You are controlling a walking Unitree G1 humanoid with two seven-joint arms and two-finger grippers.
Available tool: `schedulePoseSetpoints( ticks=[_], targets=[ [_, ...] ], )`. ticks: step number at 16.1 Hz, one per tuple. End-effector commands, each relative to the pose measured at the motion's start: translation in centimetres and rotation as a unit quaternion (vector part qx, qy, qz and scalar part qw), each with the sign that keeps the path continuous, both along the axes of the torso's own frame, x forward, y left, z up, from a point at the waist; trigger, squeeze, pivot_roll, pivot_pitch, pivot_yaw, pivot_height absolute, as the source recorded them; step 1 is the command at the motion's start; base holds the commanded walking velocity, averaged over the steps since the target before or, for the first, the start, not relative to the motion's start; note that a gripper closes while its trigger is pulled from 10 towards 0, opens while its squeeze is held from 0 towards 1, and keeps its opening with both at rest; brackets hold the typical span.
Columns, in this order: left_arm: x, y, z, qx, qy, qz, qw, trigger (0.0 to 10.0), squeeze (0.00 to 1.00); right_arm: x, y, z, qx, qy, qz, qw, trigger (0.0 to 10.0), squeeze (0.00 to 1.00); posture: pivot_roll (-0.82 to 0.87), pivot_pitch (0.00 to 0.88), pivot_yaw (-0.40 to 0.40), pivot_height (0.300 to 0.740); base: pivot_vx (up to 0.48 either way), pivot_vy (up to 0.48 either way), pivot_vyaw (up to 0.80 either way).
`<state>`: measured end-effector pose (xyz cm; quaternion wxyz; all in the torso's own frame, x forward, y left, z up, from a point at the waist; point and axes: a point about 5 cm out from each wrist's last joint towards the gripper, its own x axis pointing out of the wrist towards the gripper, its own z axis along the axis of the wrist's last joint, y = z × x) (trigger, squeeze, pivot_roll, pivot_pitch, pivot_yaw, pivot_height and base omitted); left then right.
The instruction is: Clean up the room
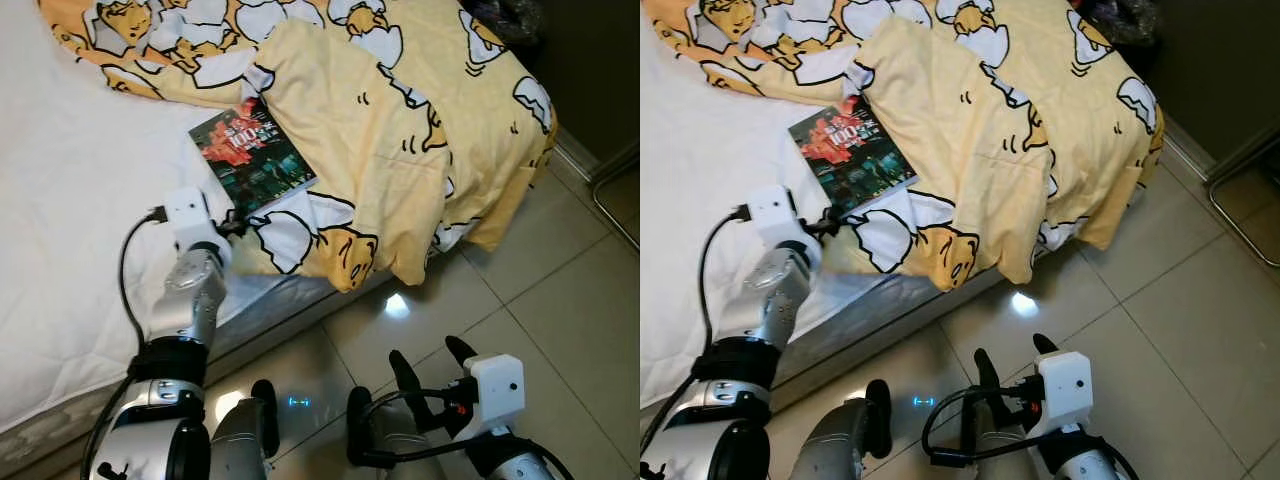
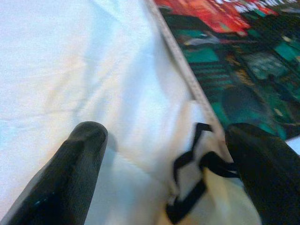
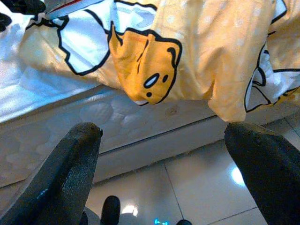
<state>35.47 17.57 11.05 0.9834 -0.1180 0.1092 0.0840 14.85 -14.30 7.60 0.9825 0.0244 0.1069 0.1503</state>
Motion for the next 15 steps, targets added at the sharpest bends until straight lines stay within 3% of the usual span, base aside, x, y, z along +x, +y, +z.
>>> schedulePoseSetpoints(
  ticks=[1,3,4,7,9,11,14,15],
  targets=[
    [0.6,-0.6,0.4,-0.024,-0.014,-0.014,1.000,10.0,0.00,-0.4,-0.1,-0.2,0.000,0.005,0.002,1.000,10.0,0.00,-0.13,0.296,-0.025,0.740,0.000,0.000,0.00],
    [1.9,-1.5,1.4,-0.066,-0.034,-0.027,0.997,10.0,0.00,-0.3,0.0,0.0,0.002,-0.003,0.010,1.000,10.0,0.00,-0.14,0.294,-0.031,0.740,0.000,0.000,0.00],
    [2.5,-2.6,1.8,-0.111,-0.040,-0.036,0.992,10.0,0.00,-0.2,0.1,0.1,0.001,-0.006,0.015,1.000,10.0,0.00,-0.14,0.290,-0.036,0.740,0.000,0.000,0.00],
    [3.2,-5.5,1.9,-0.181,-0.033,-0.071,0.980,10.0,0.00,0.3,0.1,0.4,-0.003,-0.014,0.021,1.000,10.0,0.00,-0.16,0.282,-0.036,0.740,0.000,0.000,0.00],
    [2.9,-6.3,0.7,-0.164,-0.007,-0.076,0.983,10.0,0.00,0.2,0.0,0.4,-0.004,-0.015,0.018,1.000,10.0,0.00,-0.17,0.285,-0.032,0.740,0.000,0.000,0.00],
    [2.9,-5.8,0.4,-0.156,-0.002,-0.064,0.986,10.0,0.00,-0.1,0.0,0.3,-0.005,-0.012,0.014,1.000,10.0,0.00,-0.18,0.293,-0.029,0.740,0.000,0.000,0.00],
    [3.3,-5.2,1.3,-0.143,-0.025,-0.061,0.987,10.0,0.00,-0.4,0.1,0.3,-0.004,-0.008,0.012,1.000,10.0,0.00,-0.18,0.299,-0.028,0.740,0.000,0.000,0.00],
    [3.5,-4.7,2.1,-0.099,-0.056,-0.076,0.991,10.0,0.00,-0.5,0.0,0.1,-0.007,-0.004,0.004,1.000,10.0,0.00,-0.17,0.292,-0.018,0.740,0.000,0.000,0.00]
  ],
)
